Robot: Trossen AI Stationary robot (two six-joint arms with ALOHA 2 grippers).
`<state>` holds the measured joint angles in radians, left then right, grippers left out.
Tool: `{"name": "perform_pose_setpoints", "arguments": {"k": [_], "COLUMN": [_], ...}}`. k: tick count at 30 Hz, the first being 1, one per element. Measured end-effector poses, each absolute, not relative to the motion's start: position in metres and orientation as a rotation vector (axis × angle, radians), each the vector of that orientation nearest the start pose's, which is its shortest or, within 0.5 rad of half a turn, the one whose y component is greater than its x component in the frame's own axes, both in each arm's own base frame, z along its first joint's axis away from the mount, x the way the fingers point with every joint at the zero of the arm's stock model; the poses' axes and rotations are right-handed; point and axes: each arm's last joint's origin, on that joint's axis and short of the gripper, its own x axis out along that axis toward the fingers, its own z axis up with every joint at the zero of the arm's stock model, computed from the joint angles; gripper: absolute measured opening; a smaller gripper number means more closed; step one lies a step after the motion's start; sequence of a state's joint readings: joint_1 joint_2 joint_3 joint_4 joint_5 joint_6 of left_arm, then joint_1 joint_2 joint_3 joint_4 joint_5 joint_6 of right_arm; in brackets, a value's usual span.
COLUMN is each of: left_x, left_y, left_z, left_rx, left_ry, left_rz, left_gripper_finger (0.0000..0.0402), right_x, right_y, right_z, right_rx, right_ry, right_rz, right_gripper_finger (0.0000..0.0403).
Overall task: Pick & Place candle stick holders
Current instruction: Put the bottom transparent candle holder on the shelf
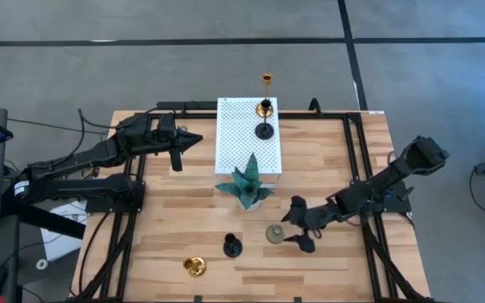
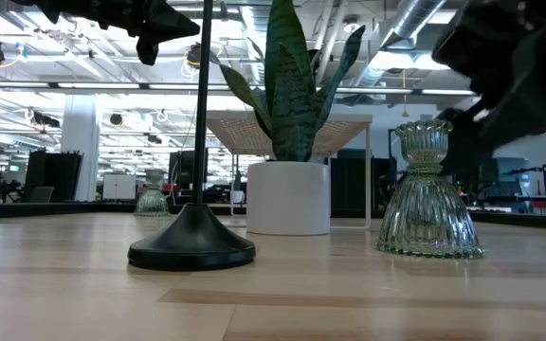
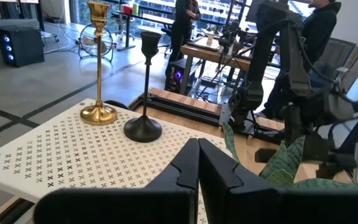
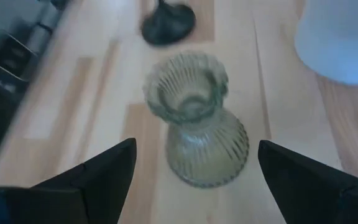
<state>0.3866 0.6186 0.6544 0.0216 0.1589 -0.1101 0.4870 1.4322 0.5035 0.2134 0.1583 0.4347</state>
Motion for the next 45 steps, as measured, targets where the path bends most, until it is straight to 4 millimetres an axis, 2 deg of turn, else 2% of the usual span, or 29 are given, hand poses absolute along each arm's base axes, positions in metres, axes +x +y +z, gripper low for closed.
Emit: {"name": "perform_pose_setpoints", "arguments": {"k": [3, 15, 22, 29, 32, 40, 45], "left_x": [0.135, 0.135, 0.136, 0.143, 0.147, 0.155, 0.154], "left_y": [0.05, 0.05, 0.05, 0.053, 0.055, 0.058, 0.058], "left_z": [0.331, 0.331, 0.33, 0.325, 0.322, 0.317, 0.317], "left_rx": [-0.094, -0.094, -0.097, -0.106, -0.112, -0.123, -0.125], "left_ry": [-0.068, -0.068, -0.057, -0.024, -0.004, 0.036, 0.031], "left_rz": [0.224, 0.224, 0.225, 0.227, 0.227, 0.23, 0.229], "left_gripper_finger": [0.0004, 0.0004, 0.0004, 0.0004, 0.0004, 0.0004, 0.0006], "right_x": [0.234, 0.268, 0.273, 0.274, 0.271, 0.26, 0.252], "right_y": [0.116, 0.132, 0.131, 0.127, 0.124, 0.105, 0.09], "right_z": [0.136, 0.134, 0.134, 0.134, 0.138, 0.169, 0.198], "right_rx": [0.17, 0.179, 0.187, 0.245, 0.272, 0.293, 0.333], "right_ry": [0.749, 0.758, 0.763, 0.78, 0.811, 0.795, 0.747], "right_rz": [0.125, 0.134, 0.128, 0.11, 0.124, 0.079, 0.051], "right_gripper_finger": [0.0327, 0.0318, 0.0251, 0.0138, 0.0134, 0.0133, 0.0132]}}
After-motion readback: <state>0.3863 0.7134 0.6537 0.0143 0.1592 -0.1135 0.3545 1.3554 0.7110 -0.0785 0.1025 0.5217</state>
